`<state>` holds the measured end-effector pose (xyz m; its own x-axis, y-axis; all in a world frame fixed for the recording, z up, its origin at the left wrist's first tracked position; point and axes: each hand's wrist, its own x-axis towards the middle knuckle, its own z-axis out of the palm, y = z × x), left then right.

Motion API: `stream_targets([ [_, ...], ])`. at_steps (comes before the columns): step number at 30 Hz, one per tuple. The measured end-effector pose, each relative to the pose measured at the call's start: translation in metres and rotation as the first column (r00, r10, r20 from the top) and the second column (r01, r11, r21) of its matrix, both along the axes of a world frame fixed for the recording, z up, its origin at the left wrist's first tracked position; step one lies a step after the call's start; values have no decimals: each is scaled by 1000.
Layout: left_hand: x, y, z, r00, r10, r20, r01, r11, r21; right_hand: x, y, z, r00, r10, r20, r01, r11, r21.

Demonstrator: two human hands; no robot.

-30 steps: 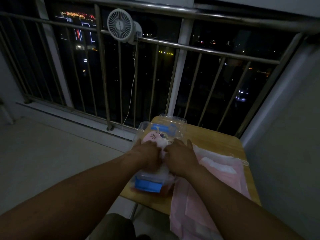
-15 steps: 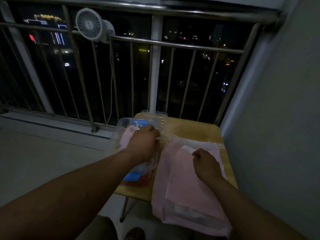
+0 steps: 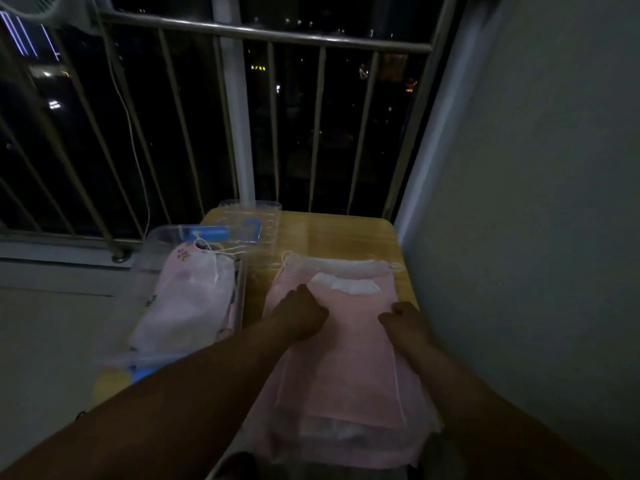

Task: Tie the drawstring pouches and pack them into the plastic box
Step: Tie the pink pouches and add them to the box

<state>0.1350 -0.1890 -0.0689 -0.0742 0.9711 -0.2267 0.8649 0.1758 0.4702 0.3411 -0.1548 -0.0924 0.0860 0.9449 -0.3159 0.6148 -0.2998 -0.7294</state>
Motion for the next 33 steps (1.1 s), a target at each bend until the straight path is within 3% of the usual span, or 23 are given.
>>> stream_targets([
  [5, -5, 23, -28, 967, 199, 162, -199, 980, -16, 1, 16, -4, 982, -11, -190, 9, 1000, -13],
  [8, -4, 21, -25, 868, 349, 354, -340, 936, -92, 2, 22, -14, 955, -20, -297, 27, 999, 18],
  [11, -6, 18, -18, 795, 408, 448, -392, 910, -133, 3, 11, -6, 914, 4, -406, 15, 999, 43],
  [13, -2, 11, -3, 663, 439, 606, -427, 887, -175, 7, 1, 8, 870, 17, -492, 14, 998, 59],
  [16, 1, -2, 19, 367, 474, 800, -472, 836, -279, 17, -17, 31, 787, -18, -616, 46, 999, 29],
  [20, 4, -27, 55, 281, 438, 854, -451, 846, -286, 30, -47, 64, 669, 6, -743, 15, 1000, 22],
  [22, 9, -47, 75, 299, 388, 872, -377, 887, -266, 32, -65, 78, 648, 10, -761, 12, 1000, 23],
  [24, 15, -63, 87, 351, 299, 887, -347, 922, -173, 34, -80, 84, 688, 37, -725, -18, 999, 33],
  [27, 19, -89, 95, 458, 188, 869, -393, 919, 8, 35, -97, 90, 712, 57, -699, -43, 998, 38],
  [30, 20, -111, 92, 600, 123, 790, -408, 897, 170, 30, -109, 107, 674, 28, -739, -55, 998, -12],
  [33, 15, -125, 90, 628, 92, 773, -408, 885, 226, 26, -111, 117, 688, 24, -726, -10, 1000, 24],
])
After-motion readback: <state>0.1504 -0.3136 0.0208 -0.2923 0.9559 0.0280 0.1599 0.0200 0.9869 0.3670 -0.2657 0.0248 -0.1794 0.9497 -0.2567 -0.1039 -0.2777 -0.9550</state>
